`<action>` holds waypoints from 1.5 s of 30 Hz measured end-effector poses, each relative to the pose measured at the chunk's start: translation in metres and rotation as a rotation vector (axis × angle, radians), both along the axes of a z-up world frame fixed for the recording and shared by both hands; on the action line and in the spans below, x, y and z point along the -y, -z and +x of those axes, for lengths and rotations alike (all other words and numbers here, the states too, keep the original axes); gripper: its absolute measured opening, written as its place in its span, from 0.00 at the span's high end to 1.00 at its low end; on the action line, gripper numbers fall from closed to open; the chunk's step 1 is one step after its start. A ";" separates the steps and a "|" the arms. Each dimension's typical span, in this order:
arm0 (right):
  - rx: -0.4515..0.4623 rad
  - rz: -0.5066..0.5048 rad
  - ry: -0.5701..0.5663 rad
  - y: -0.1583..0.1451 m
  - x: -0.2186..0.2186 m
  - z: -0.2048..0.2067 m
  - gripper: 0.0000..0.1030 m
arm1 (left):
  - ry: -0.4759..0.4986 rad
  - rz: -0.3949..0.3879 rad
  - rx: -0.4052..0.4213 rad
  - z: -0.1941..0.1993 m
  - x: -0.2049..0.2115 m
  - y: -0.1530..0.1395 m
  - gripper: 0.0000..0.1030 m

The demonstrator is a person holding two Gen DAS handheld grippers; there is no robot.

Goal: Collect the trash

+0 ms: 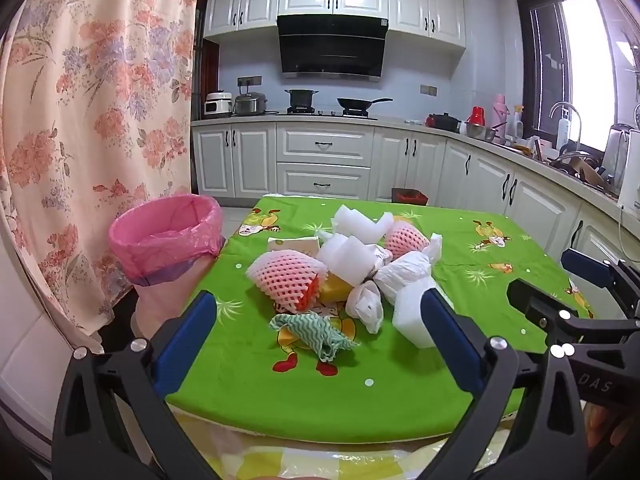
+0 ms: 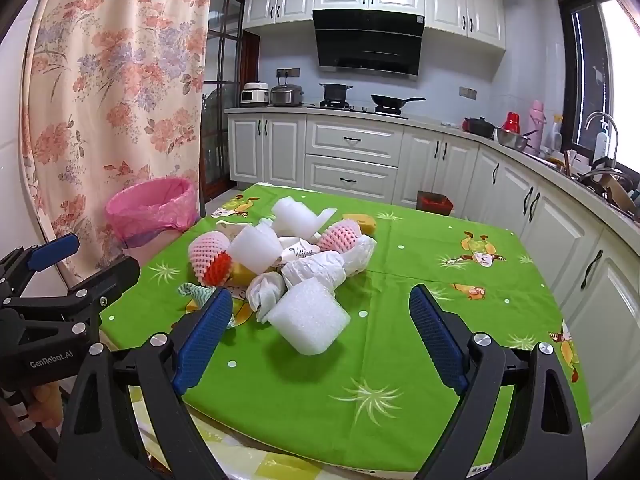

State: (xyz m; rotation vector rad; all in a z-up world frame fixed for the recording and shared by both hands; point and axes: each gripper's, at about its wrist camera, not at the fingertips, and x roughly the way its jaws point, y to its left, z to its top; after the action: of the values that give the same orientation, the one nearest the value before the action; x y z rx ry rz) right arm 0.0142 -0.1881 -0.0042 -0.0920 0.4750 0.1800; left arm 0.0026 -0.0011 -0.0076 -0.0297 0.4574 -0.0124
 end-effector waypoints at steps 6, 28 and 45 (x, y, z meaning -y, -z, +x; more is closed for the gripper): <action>0.001 0.001 0.000 -0.002 0.000 0.000 0.18 | -0.004 -0.003 -0.002 0.000 0.000 0.002 0.04; 0.013 0.012 0.003 -0.003 -0.002 -0.002 0.18 | 0.000 -0.005 0.005 -0.002 0.001 -0.002 0.04; 0.018 0.055 0.014 -0.005 0.005 -0.003 0.18 | 0.009 -0.021 0.014 -0.003 0.006 -0.004 0.04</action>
State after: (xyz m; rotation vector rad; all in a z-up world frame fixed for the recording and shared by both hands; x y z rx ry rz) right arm 0.0116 -0.1933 0.0004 -0.0365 0.4522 0.1783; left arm -0.0009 -0.0067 -0.0039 -0.0477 0.4430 -0.0266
